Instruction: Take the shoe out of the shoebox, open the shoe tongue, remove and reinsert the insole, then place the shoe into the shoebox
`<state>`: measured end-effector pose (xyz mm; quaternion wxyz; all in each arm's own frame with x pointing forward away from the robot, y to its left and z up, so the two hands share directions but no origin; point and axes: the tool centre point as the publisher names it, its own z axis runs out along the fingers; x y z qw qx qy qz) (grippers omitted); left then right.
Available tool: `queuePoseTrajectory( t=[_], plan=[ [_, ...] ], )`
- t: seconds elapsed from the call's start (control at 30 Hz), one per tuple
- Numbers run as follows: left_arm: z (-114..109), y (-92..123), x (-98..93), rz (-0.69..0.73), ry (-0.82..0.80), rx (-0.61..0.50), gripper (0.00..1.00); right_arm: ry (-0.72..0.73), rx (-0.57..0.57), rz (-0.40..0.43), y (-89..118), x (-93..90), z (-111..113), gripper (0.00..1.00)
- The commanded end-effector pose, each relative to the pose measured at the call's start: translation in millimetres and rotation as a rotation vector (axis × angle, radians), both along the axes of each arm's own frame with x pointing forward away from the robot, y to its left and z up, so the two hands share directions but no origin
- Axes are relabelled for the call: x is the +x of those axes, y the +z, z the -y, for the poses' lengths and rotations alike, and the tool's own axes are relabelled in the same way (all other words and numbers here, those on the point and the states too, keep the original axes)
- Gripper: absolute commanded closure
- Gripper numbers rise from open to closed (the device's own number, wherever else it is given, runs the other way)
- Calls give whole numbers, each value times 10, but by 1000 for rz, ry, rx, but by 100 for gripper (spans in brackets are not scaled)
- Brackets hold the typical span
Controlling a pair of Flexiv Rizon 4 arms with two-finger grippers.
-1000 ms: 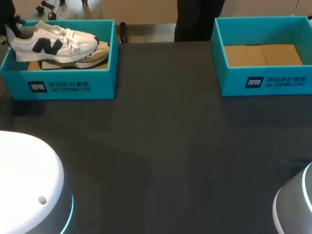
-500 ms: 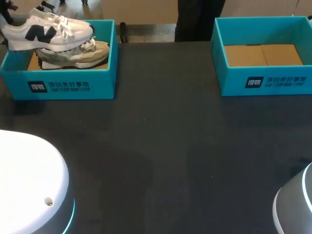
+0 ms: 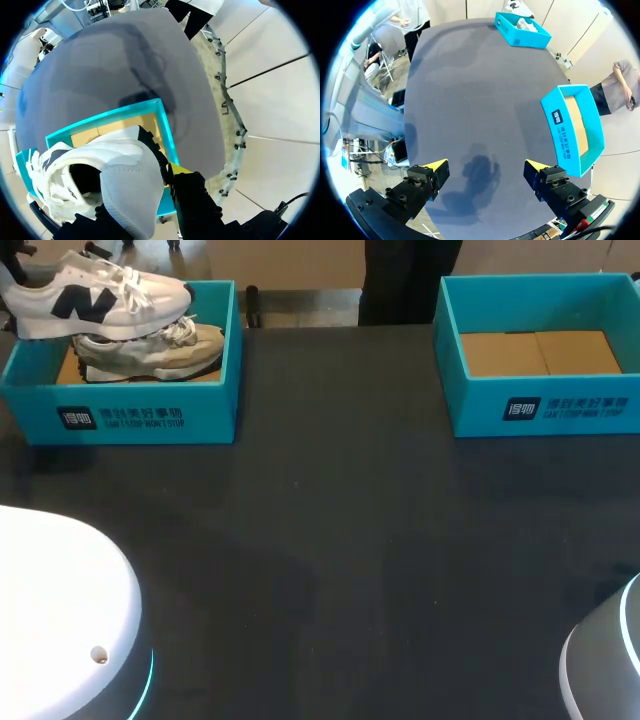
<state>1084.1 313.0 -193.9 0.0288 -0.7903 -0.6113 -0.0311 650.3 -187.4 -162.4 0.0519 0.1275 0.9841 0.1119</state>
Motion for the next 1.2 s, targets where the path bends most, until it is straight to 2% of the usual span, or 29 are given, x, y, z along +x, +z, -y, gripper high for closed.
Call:
queuePoseTrajectory(
  t=[0.03,0.07,0.23,0.47,0.9,1.2],
  plan=[
    [-3,24,-2,0,-2,2,100,0,-3,-5,-2,22,-5,0],
    [-3,24,-2,0,-2,2,100,0,-3,-5,-2,22,-5,0],
    [132,59,-260,52,10,10,100,0,-3,-5,-2,22,-5,0],
    [359,154,-503,64,44,18,100,0,-3,-5,-2,22,-5,0],
    [918,223,-1068,60,38,15,100,0,-3,-5,-2,22,-5,0],
    [1317,267,-1559,71,79,-23,100,0,-3,-5,-2,22,-5,0]
  ],
)
